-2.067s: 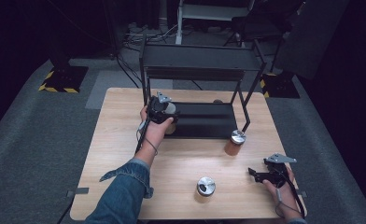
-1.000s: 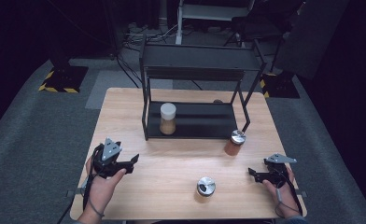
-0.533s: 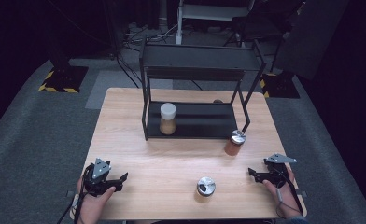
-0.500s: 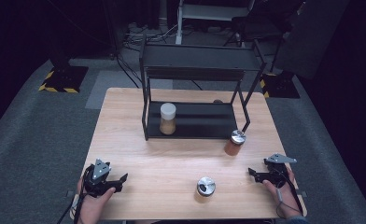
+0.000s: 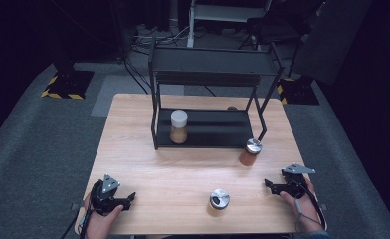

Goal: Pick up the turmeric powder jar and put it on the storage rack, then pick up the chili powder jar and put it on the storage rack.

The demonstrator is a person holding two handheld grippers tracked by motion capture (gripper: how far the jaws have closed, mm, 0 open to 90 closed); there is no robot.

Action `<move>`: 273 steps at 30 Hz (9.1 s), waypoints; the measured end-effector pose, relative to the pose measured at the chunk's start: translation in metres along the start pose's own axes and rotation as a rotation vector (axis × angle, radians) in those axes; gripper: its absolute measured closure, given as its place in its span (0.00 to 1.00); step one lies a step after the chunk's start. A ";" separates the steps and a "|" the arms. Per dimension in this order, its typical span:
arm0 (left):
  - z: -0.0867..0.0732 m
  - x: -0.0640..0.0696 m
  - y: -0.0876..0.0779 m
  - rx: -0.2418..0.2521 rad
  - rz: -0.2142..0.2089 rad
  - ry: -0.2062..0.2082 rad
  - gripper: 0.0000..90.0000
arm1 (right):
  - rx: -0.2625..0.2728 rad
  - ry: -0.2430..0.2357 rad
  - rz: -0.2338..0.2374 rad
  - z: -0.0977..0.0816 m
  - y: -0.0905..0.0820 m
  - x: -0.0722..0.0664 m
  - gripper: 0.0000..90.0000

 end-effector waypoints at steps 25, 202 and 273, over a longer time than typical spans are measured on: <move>0.001 0.003 0.000 -0.013 0.025 -0.025 0.07 | 0.131 -0.120 0.269 0.079 -0.031 -0.097 0.11; 0.004 0.006 0.004 -0.023 0.043 -0.044 0.03 | 0.061 -0.002 -0.037 0.065 0.034 -0.045 0.10; 0.006 0.007 0.006 -0.021 0.021 -0.024 0.03 | 0.022 -0.095 0.068 0.185 0.154 -0.067 0.34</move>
Point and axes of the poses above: each handheld gripper's, and its own axes: y roughly forward along the jaws, z roughly out of its top, x roughly to its right, the point moved 8 cm from there along y, roughly forward along the jaws, and after that the axes turned 7 degrees about z, right-handed, at the moved point
